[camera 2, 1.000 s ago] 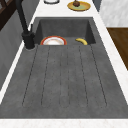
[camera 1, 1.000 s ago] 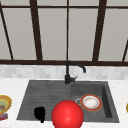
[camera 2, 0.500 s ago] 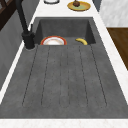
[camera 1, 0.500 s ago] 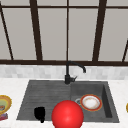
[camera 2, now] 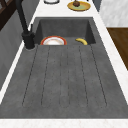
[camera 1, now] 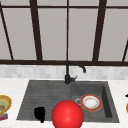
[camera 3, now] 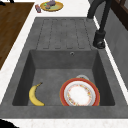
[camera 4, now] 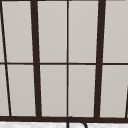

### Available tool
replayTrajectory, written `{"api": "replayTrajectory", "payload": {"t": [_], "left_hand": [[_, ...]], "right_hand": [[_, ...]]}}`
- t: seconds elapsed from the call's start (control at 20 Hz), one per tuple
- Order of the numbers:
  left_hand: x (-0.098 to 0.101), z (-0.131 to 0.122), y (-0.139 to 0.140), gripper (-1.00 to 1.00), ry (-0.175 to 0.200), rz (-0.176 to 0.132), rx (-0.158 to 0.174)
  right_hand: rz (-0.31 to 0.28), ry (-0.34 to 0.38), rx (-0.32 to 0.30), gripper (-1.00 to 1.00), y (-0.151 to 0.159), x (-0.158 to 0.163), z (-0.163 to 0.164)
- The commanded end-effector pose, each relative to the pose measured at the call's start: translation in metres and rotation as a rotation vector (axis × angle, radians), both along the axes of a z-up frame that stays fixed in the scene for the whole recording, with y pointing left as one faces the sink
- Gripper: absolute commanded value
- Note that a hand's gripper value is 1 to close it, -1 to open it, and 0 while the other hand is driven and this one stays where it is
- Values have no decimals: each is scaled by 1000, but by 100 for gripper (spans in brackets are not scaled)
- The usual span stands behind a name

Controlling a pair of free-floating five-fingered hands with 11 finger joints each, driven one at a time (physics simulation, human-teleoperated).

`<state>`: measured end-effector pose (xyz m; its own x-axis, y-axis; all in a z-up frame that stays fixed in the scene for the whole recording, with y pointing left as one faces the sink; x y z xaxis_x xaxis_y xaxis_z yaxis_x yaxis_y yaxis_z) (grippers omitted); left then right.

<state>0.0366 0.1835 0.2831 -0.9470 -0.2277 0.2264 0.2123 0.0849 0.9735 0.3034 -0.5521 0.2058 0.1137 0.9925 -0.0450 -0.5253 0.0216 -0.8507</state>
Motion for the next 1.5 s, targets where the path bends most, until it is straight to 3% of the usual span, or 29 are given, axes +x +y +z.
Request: {"api": "replayTrajectory", "payload": {"t": [0.0, 0.7, 1.15, 1.45], "left_hand": [[0, 0, 0, 0, 0, 0, 0], [0, 0, 0, 0, 0, 0, 0], [0, 0, 0, 0, 0, 0, 0], [0, 0, 0, 0, 0, 0, 0]], "right_hand": [[0, 38, 7, -100, 31, -1, 0], [12, -23, 55, -100, 134, -40, -25], [7, 4, 74, -100, 197, -70, -28], [19, -7, 76, -100, 232, -106, -34]]}}
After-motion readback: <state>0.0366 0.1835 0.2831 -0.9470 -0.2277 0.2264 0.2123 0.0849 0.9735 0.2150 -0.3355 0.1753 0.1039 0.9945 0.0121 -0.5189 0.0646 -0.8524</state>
